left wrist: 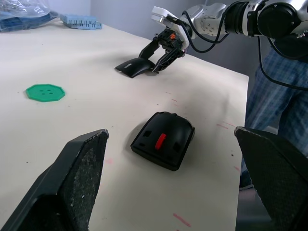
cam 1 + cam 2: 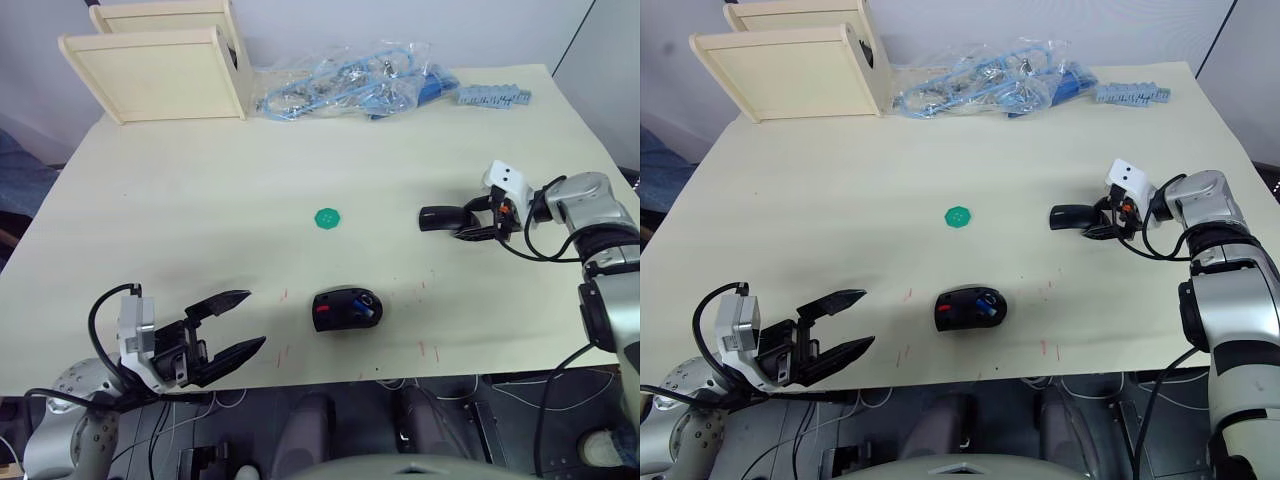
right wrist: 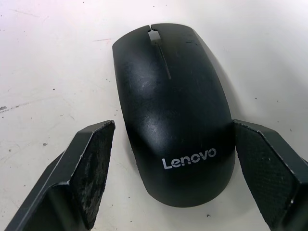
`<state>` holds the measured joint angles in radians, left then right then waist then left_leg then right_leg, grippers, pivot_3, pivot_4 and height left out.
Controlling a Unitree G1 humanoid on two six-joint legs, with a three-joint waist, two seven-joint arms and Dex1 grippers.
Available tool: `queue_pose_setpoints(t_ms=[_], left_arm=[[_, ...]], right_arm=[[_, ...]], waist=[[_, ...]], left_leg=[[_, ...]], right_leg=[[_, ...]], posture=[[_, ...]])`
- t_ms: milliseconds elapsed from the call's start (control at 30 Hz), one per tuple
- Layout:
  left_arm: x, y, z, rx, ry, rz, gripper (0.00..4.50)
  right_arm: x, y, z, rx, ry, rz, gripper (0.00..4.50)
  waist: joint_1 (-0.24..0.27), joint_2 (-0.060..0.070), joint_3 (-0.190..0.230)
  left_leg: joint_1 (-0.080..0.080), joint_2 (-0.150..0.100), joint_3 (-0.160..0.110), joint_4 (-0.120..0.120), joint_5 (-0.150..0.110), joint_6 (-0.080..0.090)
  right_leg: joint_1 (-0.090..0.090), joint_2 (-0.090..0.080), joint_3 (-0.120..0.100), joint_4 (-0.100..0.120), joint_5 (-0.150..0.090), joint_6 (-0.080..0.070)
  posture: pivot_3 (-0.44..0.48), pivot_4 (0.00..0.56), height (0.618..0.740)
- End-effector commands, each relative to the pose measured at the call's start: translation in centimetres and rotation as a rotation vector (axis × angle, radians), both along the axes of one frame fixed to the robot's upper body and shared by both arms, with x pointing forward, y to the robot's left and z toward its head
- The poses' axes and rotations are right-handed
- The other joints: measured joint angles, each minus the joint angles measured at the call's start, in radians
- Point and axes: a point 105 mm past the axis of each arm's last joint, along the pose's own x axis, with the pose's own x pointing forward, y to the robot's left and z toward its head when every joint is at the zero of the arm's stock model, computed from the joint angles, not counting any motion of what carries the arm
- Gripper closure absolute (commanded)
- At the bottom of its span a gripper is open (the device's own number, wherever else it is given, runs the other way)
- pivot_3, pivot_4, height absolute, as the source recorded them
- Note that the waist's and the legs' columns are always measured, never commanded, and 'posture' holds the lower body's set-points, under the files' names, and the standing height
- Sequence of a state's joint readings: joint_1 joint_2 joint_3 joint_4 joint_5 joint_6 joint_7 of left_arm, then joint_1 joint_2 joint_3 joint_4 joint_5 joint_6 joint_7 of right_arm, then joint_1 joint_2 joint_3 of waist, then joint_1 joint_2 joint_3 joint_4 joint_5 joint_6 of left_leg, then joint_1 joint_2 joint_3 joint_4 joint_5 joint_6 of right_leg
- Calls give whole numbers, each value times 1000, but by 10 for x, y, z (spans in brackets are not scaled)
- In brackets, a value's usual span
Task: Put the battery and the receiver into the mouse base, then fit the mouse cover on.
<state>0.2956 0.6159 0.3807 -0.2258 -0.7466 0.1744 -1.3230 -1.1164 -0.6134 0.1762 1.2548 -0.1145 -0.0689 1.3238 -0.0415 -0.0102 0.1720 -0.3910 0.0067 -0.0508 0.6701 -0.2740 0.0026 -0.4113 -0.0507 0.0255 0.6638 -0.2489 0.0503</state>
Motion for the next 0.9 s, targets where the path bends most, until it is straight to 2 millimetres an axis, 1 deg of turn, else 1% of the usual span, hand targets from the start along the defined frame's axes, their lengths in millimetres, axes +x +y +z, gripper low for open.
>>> queue_pose_setpoints(t_ms=[33,600,667,700,733,767,900], left_arm=[[0,-4,7,11,-23,-24,0],[2,-8,8,11,-20,-34,0],[2,-8,8,11,-20,-34,0],[2,-8,8,11,-19,-34,0],[2,-8,8,11,-19,-34,0],[2,-8,8,11,-19,-34,0],[2,-9,8,12,-20,-36,0]], right_arm=[[2,-3,9,9,-33,-3,504],[0,-5,10,3,-26,6,504],[0,-5,10,2,-24,8,1086],[0,-5,10,2,-24,9,1291],[0,-5,10,2,-24,9,1736],[-1,-5,10,-2,-26,10,2009],[-1,-5,9,-9,-30,15,2009]], waist=[[0,0,0],[0,0,0],[0,0,0],[0,0,0],[0,0,0],[0,0,0],[0,0,0]], left_leg=[[0,0,0,0,0,0],[0,0,0,0,0,0],[0,0,0,0,0,0],[0,0,0,0,0,0],[0,0,0,0,0,0],[0,0,0,0,0,0],[0,0,0,0,0,0]], right_leg=[[0,0,0,0,0,0],[0,0,0,0,0,0],[0,0,0,0,0,0],[0,0,0,0,0,0],[0,0,0,0,0,0],[0,0,0,0,0,0],[0,0,0,0,0,0]], posture=[[0,150,740],[0,150,740],[0,150,740],[0,150,740],[0,150,740],[0,150,740],[0,150,740]])
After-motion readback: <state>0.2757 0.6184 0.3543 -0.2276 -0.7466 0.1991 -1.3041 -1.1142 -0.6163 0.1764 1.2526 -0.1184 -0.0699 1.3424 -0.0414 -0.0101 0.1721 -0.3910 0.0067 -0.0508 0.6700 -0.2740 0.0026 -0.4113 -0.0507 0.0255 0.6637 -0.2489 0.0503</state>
